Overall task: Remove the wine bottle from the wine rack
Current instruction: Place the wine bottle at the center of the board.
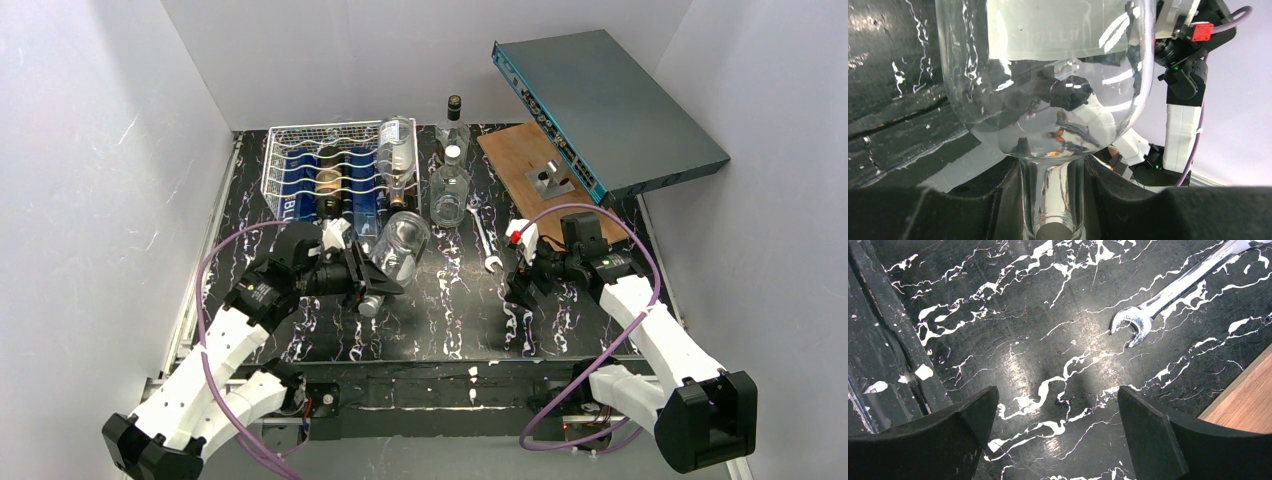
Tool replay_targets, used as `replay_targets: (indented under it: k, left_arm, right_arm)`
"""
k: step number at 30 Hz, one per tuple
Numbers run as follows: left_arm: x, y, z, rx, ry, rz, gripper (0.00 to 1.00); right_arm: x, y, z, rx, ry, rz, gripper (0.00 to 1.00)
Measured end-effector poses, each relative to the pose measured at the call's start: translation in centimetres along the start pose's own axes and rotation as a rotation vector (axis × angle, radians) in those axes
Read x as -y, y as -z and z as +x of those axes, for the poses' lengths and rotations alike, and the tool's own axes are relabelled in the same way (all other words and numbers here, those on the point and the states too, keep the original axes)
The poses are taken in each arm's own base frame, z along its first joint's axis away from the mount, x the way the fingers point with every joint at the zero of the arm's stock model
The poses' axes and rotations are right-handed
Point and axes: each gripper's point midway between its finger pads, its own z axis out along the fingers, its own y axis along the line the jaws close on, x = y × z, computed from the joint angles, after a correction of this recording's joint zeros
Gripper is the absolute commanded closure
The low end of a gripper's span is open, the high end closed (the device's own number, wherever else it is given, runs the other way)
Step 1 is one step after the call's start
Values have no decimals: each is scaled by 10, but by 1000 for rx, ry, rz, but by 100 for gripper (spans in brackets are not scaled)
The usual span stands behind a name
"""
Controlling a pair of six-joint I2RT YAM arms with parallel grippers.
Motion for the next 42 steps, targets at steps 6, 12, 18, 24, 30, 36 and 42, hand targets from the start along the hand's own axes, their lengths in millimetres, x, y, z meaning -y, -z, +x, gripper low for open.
replay_targets:
  k: [6,12,18,24,30,36,42]
  left_arm:
    - [-11,-13,8,-11,93,-57,100]
    - [-24,-29,13,-6,175,-137,100]
    - [-31,-43,23,-35,245,-199,100]
    - [-40,-60,29,-68,321,-269,100]
    - [-49,-72,35,-86,410,-335,100]
    - [-42,-82,35,-94,453,-334,100]
    - [-34,-89,33,-97,496,-337,100]
  right_arm:
    - [0,0,0,0,0,0,2]
    - [0,0,0,0,1,1,2]
    - [1,0,0,1,4,2,1]
    - [0,1,-1,4,7,4,2]
    - [1,1,-1,5,7,6,2]
    - [2,2,-1,6,7,10,1]
    - [2,3,-3,12,15,14,2]
